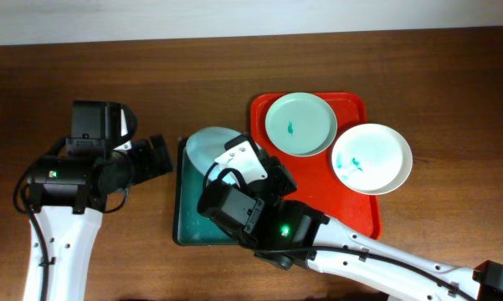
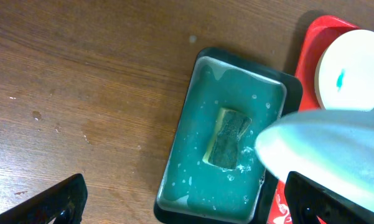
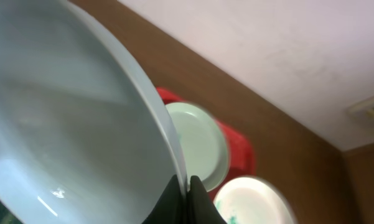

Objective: Clean dirty plates on tray and stack at the side
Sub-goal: 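Carry the white plate with the right gripper to the table's right side, then release the plate on the table and withdraw the right gripper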

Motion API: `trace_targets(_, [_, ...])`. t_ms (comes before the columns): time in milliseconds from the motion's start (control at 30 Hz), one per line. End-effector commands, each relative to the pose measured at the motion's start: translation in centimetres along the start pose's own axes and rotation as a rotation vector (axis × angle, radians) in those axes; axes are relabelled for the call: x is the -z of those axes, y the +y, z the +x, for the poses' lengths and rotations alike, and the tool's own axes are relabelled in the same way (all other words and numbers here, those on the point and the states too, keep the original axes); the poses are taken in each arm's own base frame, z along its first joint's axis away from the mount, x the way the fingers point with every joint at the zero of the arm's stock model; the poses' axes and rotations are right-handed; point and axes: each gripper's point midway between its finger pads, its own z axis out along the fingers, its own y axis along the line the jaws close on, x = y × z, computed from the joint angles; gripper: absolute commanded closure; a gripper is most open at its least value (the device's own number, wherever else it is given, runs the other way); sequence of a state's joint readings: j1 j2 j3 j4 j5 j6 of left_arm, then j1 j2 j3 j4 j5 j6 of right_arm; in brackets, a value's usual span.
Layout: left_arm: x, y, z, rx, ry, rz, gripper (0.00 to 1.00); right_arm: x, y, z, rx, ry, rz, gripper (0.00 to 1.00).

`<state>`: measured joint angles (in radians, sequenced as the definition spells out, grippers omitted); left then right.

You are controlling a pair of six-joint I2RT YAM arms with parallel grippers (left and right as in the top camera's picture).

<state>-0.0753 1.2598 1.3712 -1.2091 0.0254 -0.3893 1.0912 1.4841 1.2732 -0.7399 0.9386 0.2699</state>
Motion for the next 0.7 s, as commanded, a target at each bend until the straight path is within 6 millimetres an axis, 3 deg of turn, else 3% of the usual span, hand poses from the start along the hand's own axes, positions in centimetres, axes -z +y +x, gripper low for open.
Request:
trace_targets(0, [0.7, 0.1, -0.4, 0.004, -0.026, 0.0, 0.01, 0.0, 2.1, 1.8, -0.295, 0.145, -0.183, 0.96])
trace_targets(67, [0.7, 0.1, -0.4, 0.004, -0.025, 0.001, 0.01, 0.3, 5.2, 3.4, -0.457, 0.337, -0.426, 0.96])
trace_targets(133, [0.7, 0.1, -0.4, 0.004, -0.026, 0.0, 0.01, 0.1, 4.3, 2.8, -0.562, 0.418, -0.557, 0.96])
trace_targets(200, [0.7, 0.1, -0.4, 0.004, -0.025, 0.001, 0.01, -0.6, -0.3, 1.4, -0.72, 0.436, -0.622, 0.96])
trace_targets(267, [0.7, 0.1, -0.4, 0.004, -0.026, 0.0, 0.01, -1.6, -7.5, 1.2, -0.865, 0.398, -0.596, 0.96])
trace_targets(300, [0.7, 0.1, -0.4, 0.004, -0.025, 0.001, 0.0, -2.2, -11.9, 2.5, -0.966, 0.402, -0.538, 0.96])
trace_targets(333, [0.7, 0.1, -0.4, 0.004, -0.026, 0.0, 0.01, -2.6, -15.5, 4.4, -1.043, 0.415, -0.472, 0.96])
trace_targets(400, [0.7, 0.1, -0.4, 0.004, -0.026, 0.0, 0.01, -3.2, -22.3, 10.7, -1.205, 0.503, -0.276, 0.96])
trace_targets(500, [0.7, 0.1, -0.4, 0.004, -0.026, 0.0, 0.01, -2.6, -30.7, 20.1, -1.417, 0.59, -0.005, 0.96])
trace_targets(567, [0.7, 0.1, -0.4, 0.004, -0.026, 0.0, 0.01, -1.8, -34.0, 25.5, -1.577, 0.648, 0.128, 0.96])
trace_targets(667, [0.7, 0.1, -0.4, 0.004, -0.026, 0.0, 0.01, -1.4, -35.9, 32.9, -1.731, 0.784, 0.255, 0.96])
